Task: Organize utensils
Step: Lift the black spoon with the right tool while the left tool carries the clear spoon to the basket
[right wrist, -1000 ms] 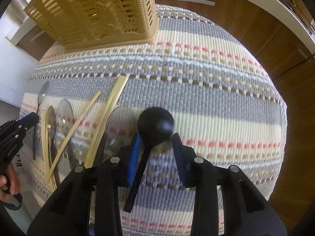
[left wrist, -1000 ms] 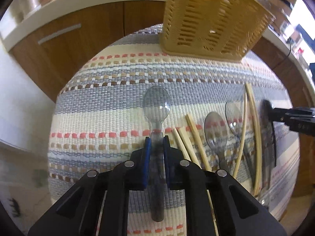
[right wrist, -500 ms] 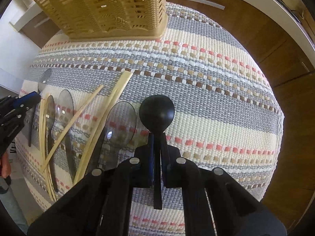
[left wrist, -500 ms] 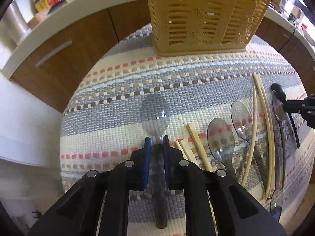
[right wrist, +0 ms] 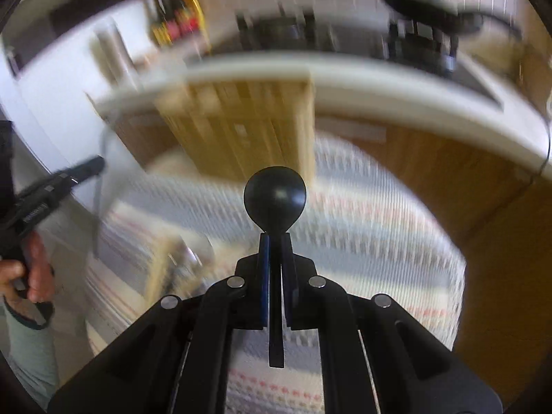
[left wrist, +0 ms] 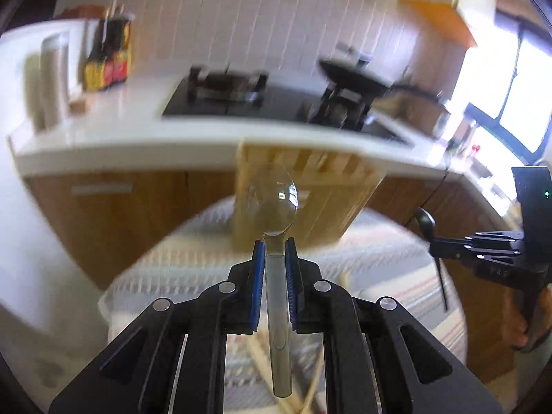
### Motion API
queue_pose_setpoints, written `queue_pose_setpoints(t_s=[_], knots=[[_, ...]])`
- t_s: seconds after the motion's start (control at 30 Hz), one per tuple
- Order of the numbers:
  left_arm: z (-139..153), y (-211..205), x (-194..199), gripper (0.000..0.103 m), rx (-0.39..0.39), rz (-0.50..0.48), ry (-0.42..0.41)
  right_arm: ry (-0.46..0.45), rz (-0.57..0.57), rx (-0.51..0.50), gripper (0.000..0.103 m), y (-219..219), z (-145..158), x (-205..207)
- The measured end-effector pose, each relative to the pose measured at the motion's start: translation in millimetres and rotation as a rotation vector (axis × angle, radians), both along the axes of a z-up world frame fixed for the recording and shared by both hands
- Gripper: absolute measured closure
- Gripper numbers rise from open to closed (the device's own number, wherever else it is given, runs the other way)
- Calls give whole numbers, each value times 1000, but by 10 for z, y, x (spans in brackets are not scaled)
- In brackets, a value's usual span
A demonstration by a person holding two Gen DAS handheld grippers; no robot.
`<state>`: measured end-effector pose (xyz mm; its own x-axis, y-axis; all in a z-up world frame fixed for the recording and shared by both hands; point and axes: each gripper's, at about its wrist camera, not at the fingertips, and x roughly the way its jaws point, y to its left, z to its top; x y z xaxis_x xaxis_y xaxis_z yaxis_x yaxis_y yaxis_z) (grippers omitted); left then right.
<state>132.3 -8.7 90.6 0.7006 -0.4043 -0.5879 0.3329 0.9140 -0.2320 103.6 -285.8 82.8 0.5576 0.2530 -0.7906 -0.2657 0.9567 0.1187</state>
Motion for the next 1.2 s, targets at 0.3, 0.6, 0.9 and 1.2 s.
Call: queue_pose_setpoints(t_s=[0.3, 0.6, 0.9, 1.2], knots=[[557, -42, 439, 93, -137, 38, -238, -412, -19, 88, 98, 140, 918, 292], [513, -140, 878, 93, -146, 164, -444, -553, -90, 110, 98, 34, 706, 1026], [148, -364, 1129, 93, -73, 208, -489, -506, -80, 175, 98, 19, 80, 1309], [-128, -323, 1179, 91, -107, 195, -446, -517, -66, 192, 97, -12, -54, 1170]])
